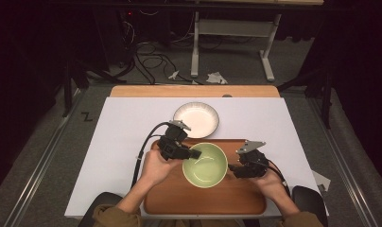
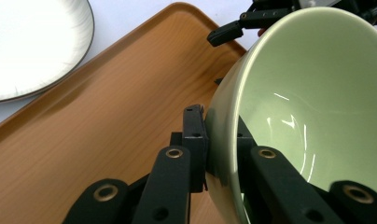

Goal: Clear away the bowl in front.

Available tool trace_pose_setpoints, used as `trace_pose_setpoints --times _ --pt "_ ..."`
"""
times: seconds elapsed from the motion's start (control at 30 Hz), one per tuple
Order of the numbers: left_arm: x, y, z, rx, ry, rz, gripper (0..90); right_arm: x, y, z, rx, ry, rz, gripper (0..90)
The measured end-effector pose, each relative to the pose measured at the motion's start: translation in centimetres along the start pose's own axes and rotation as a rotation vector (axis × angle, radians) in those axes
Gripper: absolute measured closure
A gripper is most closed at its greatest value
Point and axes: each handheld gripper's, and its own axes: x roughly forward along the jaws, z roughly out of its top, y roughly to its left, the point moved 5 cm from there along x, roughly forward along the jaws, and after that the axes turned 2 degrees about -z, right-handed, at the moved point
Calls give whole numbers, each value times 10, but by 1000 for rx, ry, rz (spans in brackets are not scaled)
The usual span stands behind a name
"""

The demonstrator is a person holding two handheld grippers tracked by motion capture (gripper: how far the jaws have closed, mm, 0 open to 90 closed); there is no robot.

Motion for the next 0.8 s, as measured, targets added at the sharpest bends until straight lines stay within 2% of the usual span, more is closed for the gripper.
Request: trace_pose_setpoints --times 0.2,0.3,0.5,0.7,0.8 --pt "7 8 -2 -28 13 9 827 -1 -3 -1 20 -8 -8 374" --pt "11 11 -3 -32 23 30 827 -1 -2 0 13 -6 -7 374" --pt "18 19 -9 -57 32 43 827 -1 -2 -1 17 -7 -9 374" --pt "28 33 -11 -96 57 89 827 0 -1 0 15 -1 -11 374" --pt "34 38 -13 -100 76 108 827 0 -1 0 4 -4 -10 374"
